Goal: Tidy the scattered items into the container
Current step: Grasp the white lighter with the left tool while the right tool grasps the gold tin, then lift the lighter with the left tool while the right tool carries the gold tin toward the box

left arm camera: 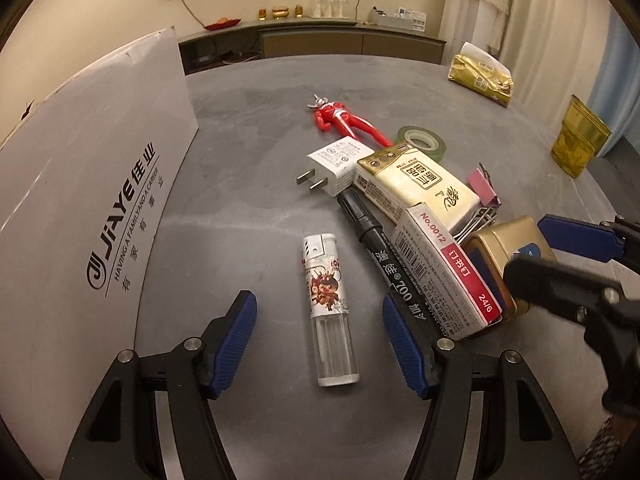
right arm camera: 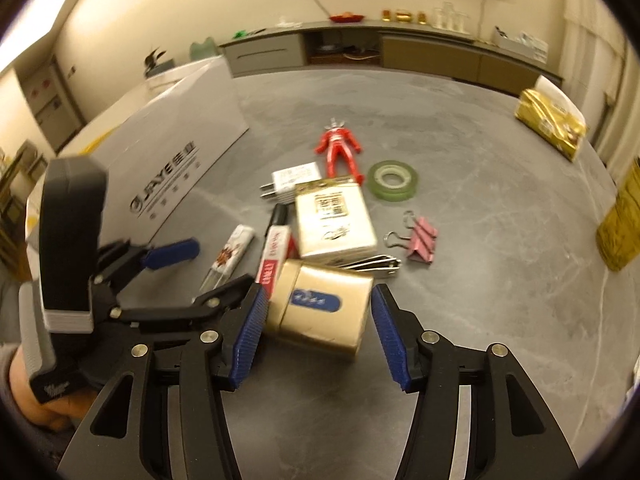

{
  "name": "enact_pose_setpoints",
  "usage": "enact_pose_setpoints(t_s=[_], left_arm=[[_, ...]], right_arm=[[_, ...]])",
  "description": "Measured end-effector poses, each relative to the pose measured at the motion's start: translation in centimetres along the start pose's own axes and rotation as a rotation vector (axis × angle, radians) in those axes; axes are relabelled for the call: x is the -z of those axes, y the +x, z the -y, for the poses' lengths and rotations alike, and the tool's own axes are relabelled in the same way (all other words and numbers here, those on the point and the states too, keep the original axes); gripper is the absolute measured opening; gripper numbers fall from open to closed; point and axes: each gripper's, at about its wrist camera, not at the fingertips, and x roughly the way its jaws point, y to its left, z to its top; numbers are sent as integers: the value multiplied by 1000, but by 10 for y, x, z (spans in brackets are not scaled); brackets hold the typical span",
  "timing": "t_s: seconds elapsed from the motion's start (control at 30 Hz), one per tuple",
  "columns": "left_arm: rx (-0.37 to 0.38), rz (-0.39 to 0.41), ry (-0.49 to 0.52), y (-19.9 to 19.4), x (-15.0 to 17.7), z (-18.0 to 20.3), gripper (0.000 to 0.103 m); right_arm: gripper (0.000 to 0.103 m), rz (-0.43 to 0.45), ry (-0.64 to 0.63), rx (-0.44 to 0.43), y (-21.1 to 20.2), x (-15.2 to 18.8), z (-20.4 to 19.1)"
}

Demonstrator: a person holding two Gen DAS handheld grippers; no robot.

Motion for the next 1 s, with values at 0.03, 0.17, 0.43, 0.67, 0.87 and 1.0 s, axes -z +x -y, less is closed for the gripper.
enact_pose_setpoints(t_s=[0.03, 0.17, 0.43, 0.67, 0.87, 1.0], left_arm=[[-6, 7, 0, 1, 0, -2, 69], [-31, 7, -34, 2, -3, -13, 69], [-21, 26, -24, -1, 3, -12, 63], [18, 28, 22, -6, 5, -1, 20], [43, 19, 1, -15, 9, -2, 20], [63, 30, -18, -28, 10, -3, 20]], right_arm=[[60, -6, -5, 9, 2, 1, -1], [60, -19, 94, 22, 8, 4, 17], [60, -16, 182, 13, 19, 7, 40], [56, 17, 242, -24, 16, 10, 48], [55, 29, 323, -75, 8, 17, 55], [55, 40, 331, -74, 0, 20, 53]])
